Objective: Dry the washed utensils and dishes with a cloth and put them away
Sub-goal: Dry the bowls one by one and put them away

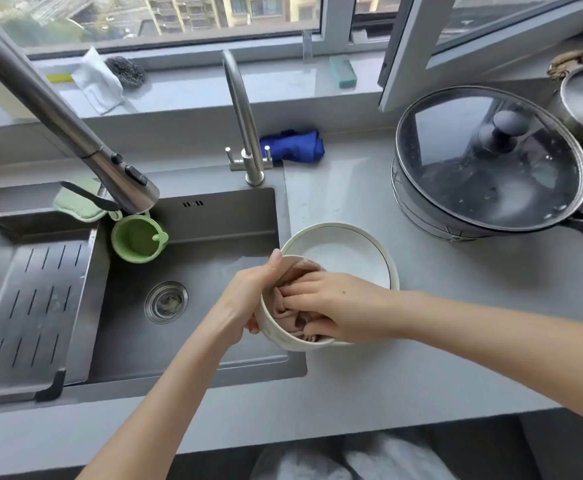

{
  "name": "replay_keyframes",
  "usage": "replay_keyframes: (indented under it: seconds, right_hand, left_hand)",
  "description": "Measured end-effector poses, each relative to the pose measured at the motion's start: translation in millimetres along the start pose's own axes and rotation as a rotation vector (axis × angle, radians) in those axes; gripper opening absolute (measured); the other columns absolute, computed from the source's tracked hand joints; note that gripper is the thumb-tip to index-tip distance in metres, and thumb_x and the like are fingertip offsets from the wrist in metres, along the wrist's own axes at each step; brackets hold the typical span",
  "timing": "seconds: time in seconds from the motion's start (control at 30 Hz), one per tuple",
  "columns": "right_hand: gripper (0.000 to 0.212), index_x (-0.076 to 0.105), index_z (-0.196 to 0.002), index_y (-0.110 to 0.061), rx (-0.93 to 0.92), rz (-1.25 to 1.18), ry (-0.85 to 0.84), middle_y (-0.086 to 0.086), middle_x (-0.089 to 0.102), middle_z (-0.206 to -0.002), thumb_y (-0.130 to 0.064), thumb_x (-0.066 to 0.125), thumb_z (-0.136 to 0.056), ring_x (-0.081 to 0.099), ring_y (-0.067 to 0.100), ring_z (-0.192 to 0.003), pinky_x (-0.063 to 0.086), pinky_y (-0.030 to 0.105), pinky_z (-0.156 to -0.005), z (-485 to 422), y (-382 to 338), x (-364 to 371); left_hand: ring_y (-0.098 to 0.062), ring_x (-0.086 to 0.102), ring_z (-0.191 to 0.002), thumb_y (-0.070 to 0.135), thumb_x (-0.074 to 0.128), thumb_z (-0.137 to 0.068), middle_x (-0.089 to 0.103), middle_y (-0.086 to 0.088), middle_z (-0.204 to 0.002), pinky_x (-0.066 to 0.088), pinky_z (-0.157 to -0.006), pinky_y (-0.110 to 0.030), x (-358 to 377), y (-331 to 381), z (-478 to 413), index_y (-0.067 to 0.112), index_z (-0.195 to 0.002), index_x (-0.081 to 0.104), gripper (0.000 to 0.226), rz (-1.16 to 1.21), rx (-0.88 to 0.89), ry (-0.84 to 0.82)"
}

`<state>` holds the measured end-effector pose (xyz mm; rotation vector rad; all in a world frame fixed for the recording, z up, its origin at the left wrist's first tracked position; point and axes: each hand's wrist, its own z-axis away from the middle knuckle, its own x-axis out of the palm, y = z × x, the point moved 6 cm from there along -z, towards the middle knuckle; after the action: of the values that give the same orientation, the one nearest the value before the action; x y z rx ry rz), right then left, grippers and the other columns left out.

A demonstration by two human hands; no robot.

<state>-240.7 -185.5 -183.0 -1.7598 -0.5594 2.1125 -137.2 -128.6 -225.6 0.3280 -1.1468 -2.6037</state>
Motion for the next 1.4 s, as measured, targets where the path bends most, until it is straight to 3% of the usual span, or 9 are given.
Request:
replay_keyframes:
  seconds: [0.13,0.33,0.4,0.57,0.7,0.8,1.03,1.27,1.4]
  right_hand:
    - [0.034,0.059,-0.120,-0.025,0.225,-0.301,-0.112,-0.031,0.053,-0.087,-0.023,0.062,-0.087,0.048,-0.001,-0.082,0.036,0.004,-0.075,0.4,8.8,-0.2]
    - [0.011,0.059,-0.098,-0.002,0.445,-1.552,0.218,0.010,0.064,-0.083,0.002,0.050,-0.094,0.065,0.012,-0.072,0.054,0.019,-0.071,-1.6,-5.1,25.5]
    - [0.015,0.060,-0.087,-0.008,0.378,-1.417,0.210,-0.003,0.059,-0.067,0.003,0.052,-0.092,0.058,0.002,-0.060,0.047,0.012,-0.059,-3.8,-10.8,20.0]
    - [0.018,0.066,-0.073,-0.013,0.151,-0.101,-0.322,0.000,0.061,-0.073,-0.002,0.053,-0.078,0.051,0.017,-0.068,0.033,0.025,-0.056,-4.0,-10.5,37.1]
    - [0.025,0.073,-0.090,-0.017,-0.194,0.470,0.132,-0.002,0.070,-0.099,-0.011,0.049,-0.093,0.063,0.023,-0.096,0.048,0.034,-0.088,-6.7,-15.6,22.7]
    - [0.024,0.072,-0.095,-0.013,-0.240,0.418,0.296,0.000,0.071,-0.106,-0.011,0.048,-0.094,0.063,0.022,-0.107,0.047,0.036,-0.097,-2.5,-11.1,16.3]
    - [0.031,0.047,-0.059,-0.016,0.414,-0.536,-0.122,-0.003,0.044,-0.056,-0.014,0.058,-0.088,0.038,0.011,-0.052,0.031,0.027,-0.055,0.9,-0.7,20.9]
    - [0.009,0.071,-0.087,-0.012,0.685,-1.166,0.786,0.002,0.066,-0.073,-0.007,0.063,-0.085,0.062,0.019,-0.065,0.054,0.045,-0.061,93.9,38.7,-76.8]
    - [0.003,0.070,-0.086,-0.007,0.672,-0.984,0.783,0.011,0.069,-0.085,-0.009,0.069,-0.083,0.061,0.009,-0.074,0.052,0.022,-0.073,73.1,31.1,-60.3]
  left_hand:
    - [-0.020,0.040,-0.049,0.073,0.047,-0.077,0.050,-0.012,-0.063,0.021,-0.042,-0.020,1.8,-17.0,1.2,0.014,-0.091,0.072,0.066,0.095,-0.088,0.067]
    - [-0.011,0.047,-0.033,0.041,0.047,-0.095,0.054,0.004,-0.040,0.027,-0.032,-0.011,4.8,-8.6,9.1,0.004,-0.073,0.062,0.046,0.140,0.113,0.226]
    - [-0.020,0.047,-0.039,0.053,0.049,-0.089,0.054,-0.004,-0.046,0.027,-0.037,-0.013,0.6,-13.1,8.2,0.004,-0.073,0.062,0.054,0.139,0.055,0.185]
    - [-0.018,0.049,-0.050,0.069,0.052,-0.075,0.058,-0.005,-0.060,0.029,-0.050,-0.023,0.6,-21.0,9.0,0.015,-0.095,0.073,0.061,-0.185,-0.122,0.004]
    - [-0.025,0.045,-0.070,0.064,0.045,-0.085,0.049,-0.010,-0.082,0.025,-0.051,-0.025,3.0,-16.9,5.5,0.038,-0.089,0.074,0.039,-0.121,-0.154,-0.111]
    - [-0.028,0.045,-0.081,0.071,0.046,-0.076,0.053,-0.010,-0.091,0.027,-0.055,-0.026,2.9,-16.2,3.2,0.045,-0.088,0.072,0.039,-0.092,-0.179,-0.138]
    - [-0.024,0.047,-0.061,0.075,0.052,-0.067,0.057,-0.012,-0.070,0.025,-0.052,-0.027,-5.1,-13.2,0.9,0.021,-0.087,0.073,0.061,-0.215,-0.141,0.070]
    - [-0.020,0.047,-0.052,0.059,0.043,-0.088,0.058,-0.006,-0.066,0.026,-0.046,-0.023,-22.9,4.6,13.9,0.023,-0.088,0.071,0.045,0.069,0.006,0.104]
    - [-0.020,0.039,-0.047,0.061,0.042,-0.089,0.051,-0.014,-0.069,0.027,-0.040,-0.019,-15.1,11.6,12.1,0.012,-0.095,0.068,0.056,0.068,0.063,0.158]
